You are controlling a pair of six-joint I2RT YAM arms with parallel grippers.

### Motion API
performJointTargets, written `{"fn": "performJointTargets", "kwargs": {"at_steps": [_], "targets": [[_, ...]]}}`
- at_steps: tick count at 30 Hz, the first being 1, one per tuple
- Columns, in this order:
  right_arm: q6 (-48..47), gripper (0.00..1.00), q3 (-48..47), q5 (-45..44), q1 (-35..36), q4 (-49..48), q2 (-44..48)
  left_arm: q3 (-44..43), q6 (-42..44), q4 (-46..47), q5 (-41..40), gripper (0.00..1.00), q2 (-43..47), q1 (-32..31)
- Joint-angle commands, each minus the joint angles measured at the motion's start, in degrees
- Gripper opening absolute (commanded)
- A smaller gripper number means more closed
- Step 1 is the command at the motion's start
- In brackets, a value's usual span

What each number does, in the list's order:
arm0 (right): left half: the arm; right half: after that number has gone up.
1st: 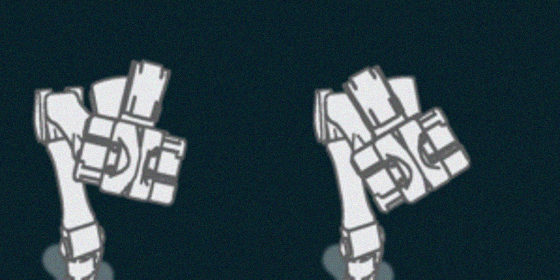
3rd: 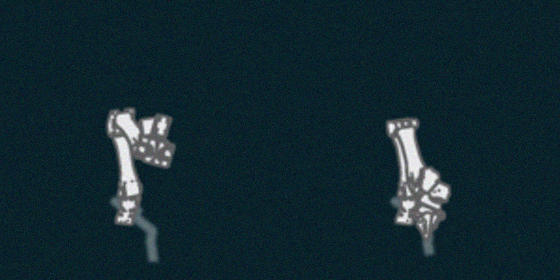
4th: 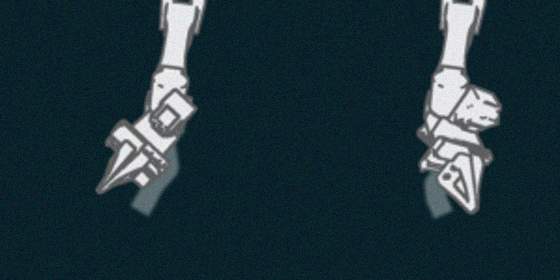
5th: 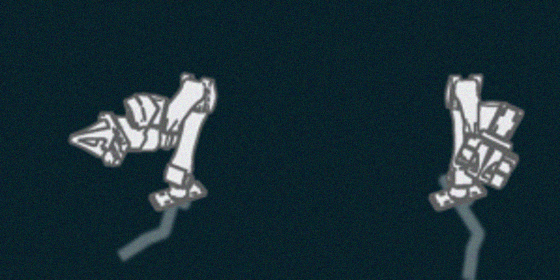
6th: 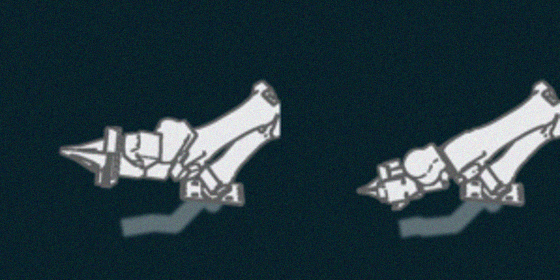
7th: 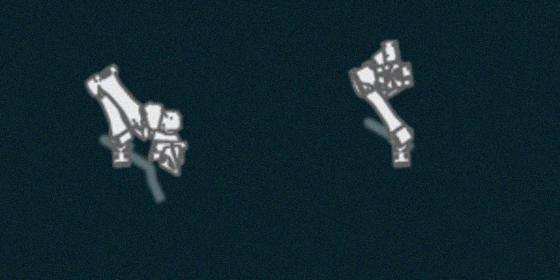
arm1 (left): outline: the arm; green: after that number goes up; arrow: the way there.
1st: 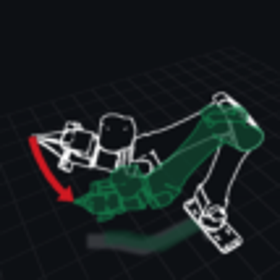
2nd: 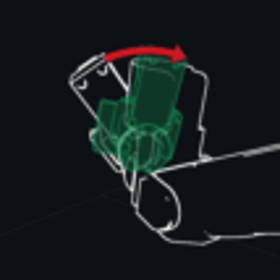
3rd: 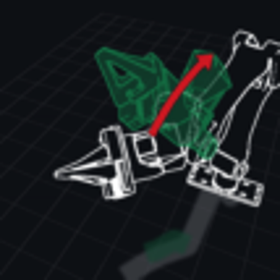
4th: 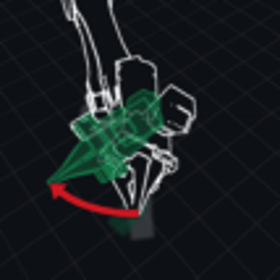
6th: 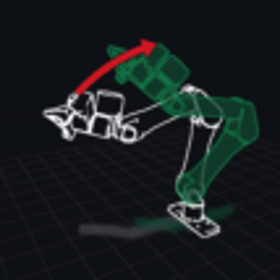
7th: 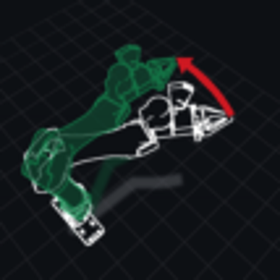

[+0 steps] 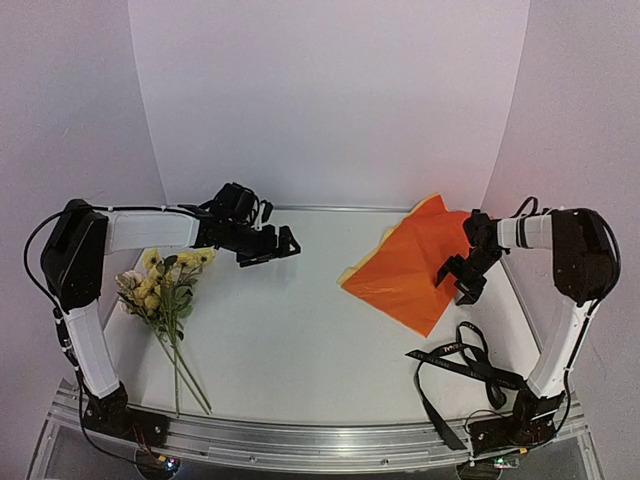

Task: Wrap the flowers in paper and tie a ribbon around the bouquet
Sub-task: Move the folded wrapping paper to the center of the board.

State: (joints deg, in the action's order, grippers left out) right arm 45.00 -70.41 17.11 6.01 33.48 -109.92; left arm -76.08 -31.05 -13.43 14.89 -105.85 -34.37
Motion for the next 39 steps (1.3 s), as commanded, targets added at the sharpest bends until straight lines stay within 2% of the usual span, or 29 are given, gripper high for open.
{"fn": "performJointTargets", "kwargs": {"at_steps": [1, 8, 11, 14, 21, 31, 39], "targets": [[0.57, 0.66, -1.94, 1.69, 0.00, -3.77, -3.33, -3.93, -2.02, 3.15, 3.39, 0.99, -2.74, 0.27], [0.69, 0.21, -3.49, 4.95, 0.29, -3.90, -4.85, -5.83, -3.81, 3.13, 4.03, 0.97, -6.41, 0.26], [-1.81, 0.09, -4.94, 6.19, 1.27, -1.01, -4.80, -5.36, -4.49, 2.45, 2.70, 0.95, -6.63, 0.28], [-4.77, 0.00, -6.58, 7.75, 2.95, 2.35, -4.94, -3.47, -5.32, 1.72, 0.58, 0.91, -5.53, 0.55], [-8.57, 0.00, -7.40, 10.84, 9.99, 6.91, -3.79, 7.53, -10.35, 3.14, -0.08, 0.81, 0.81, 3.59], [-8.97, 0.00, -8.83, 14.60, 19.16, 7.98, -5.79, 19.02, -11.11, 6.43, 5.84, 0.71, 8.46, 4.08], [-6.32, 0.00, -10.83, 12.86, 23.62, 7.67, -7.90, 29.44, -22.83, 16.19, 12.16, 0.67, 12.93, 3.96]]}}
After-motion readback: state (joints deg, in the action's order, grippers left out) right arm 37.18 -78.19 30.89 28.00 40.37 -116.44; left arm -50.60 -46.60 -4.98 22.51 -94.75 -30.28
